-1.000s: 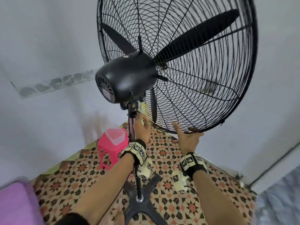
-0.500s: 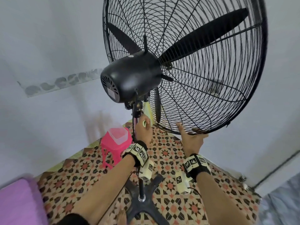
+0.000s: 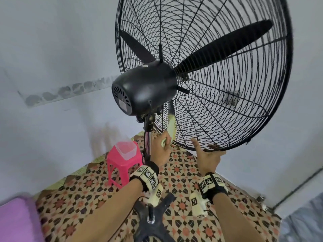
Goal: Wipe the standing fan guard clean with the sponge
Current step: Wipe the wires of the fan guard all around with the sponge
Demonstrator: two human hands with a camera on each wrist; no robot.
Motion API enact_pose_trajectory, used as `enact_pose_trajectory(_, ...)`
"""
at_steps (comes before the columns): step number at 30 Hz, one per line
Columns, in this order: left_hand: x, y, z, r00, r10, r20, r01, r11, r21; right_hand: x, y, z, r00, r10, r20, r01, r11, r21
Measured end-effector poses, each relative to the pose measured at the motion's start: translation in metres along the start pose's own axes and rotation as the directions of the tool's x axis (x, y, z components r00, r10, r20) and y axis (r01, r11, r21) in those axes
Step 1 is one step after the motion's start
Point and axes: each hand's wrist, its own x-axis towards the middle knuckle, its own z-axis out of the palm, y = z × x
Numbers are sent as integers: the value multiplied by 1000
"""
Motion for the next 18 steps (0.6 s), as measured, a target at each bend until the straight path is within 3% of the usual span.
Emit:
enact_pose_trajectory(1, 1, 3, -2, 1000, -2, 4, 2, 1000, -12, 0, 0, -1, 1000, -2, -2, 2, 1000, 2)
enact_pose_trajectory(5, 27, 12, -4, 976, -106, -189, 107, 994, -4, -2, 2, -2, 1000, -23, 20, 23, 1000, -9)
enact_pose_trajectory(8, 33, 29, 1, 983, -63, -171, 77, 994, 71, -3, 0, -1, 999, -21, 42, 21, 1000, -8)
enact_pose_trajectory(13, 21, 24, -7, 1000, 4, -19, -3, 999, 34, -4, -6, -6, 1000, 7, 21, -7, 1000, 7)
enact_pose_trajectory(18, 37, 23, -8, 977, -62, -204, 69, 997, 23, -6, -3, -2, 999, 3, 55, -2, 1000, -15)
